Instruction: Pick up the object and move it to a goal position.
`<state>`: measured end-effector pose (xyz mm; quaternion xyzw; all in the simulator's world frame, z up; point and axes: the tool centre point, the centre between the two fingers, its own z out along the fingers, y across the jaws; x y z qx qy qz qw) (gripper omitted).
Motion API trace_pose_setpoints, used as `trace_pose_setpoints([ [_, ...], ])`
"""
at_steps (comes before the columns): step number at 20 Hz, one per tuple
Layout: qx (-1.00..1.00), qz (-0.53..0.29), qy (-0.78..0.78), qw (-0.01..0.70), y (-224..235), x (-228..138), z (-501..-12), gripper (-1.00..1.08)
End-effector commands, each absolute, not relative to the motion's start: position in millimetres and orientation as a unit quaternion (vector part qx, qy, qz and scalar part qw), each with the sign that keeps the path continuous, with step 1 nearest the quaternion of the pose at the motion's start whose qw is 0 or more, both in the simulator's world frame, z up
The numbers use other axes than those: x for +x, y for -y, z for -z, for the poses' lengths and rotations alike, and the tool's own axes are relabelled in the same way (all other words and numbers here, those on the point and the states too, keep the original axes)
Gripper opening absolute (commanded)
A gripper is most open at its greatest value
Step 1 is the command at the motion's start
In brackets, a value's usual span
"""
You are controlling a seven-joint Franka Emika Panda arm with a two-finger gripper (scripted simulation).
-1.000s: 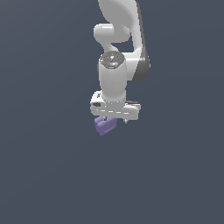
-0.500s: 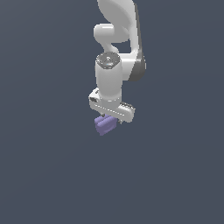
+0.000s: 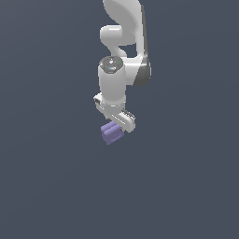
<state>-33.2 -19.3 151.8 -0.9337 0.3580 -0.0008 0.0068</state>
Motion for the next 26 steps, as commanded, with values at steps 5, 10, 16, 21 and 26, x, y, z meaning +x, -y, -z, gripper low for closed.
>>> trace_pose_setpoints([
  [5,-0.907,0.0,-0.422,0.003,27.6,-42.6,-148.1,1.0],
  [10,-0.893,0.0,-0.45,0.001,31.2,-46.9,-146.4,1.0],
  [16,-0.887,0.0,-0.462,0.0,32.7,-48.7,-145.8,1.0],
  [21,-0.888,0.0,-0.46,0.0,32.7,-48.6,-140.6,1.0],
  [26,-0.887,0.0,-0.461,0.0,32.9,-49.6,-119.5,1.0],
])
